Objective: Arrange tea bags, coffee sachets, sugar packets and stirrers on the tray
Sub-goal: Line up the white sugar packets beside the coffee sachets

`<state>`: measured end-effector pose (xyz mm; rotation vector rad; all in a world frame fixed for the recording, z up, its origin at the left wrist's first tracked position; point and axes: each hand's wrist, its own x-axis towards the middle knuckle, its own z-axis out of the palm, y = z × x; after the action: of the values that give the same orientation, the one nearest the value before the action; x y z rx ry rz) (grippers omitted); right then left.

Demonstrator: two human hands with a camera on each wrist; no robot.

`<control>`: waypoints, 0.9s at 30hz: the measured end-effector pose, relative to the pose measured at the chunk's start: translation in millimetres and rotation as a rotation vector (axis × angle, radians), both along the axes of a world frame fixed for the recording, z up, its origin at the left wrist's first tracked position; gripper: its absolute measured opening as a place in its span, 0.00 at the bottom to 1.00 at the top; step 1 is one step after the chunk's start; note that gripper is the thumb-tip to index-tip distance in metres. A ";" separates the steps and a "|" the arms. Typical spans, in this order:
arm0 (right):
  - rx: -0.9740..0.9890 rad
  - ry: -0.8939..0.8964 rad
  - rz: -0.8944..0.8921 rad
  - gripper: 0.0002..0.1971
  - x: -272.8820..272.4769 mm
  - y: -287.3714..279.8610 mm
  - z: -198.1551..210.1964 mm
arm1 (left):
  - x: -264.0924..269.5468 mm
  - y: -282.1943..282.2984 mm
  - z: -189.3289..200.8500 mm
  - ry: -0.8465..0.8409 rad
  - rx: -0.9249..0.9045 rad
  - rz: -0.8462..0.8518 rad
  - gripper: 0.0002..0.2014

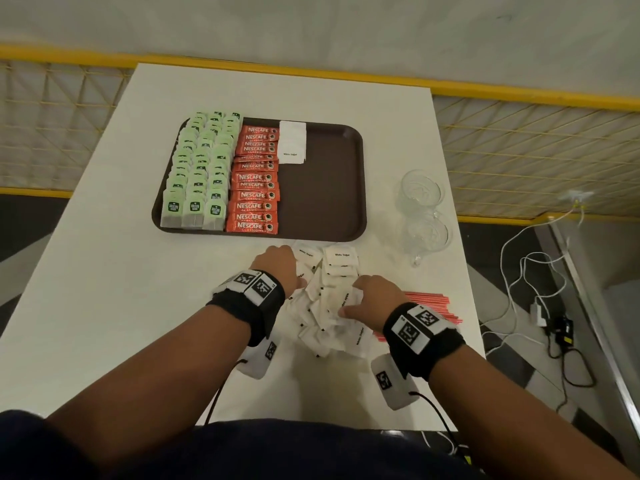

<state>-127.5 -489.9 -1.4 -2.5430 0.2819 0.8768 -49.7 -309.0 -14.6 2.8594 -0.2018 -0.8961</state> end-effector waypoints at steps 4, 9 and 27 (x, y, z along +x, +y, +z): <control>0.017 0.008 -0.036 0.29 1.6 2.3 2.9 | -1.0 2.1 -1.3 0.004 -0.013 0.044 0.31; 0.035 0.017 -0.076 0.26 0.1 8.1 5.3 | -10.2 4.6 -4.0 0.012 -0.025 0.057 0.34; 0.227 -0.203 -0.176 0.14 2.0 17.3 -0.6 | -21.0 33.1 22.5 0.077 -0.550 0.279 0.24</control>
<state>-125.5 -472.7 -2.0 -2.3313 0.3177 0.5461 -70.7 -276.0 7.8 2.2705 -0.0289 -0.7502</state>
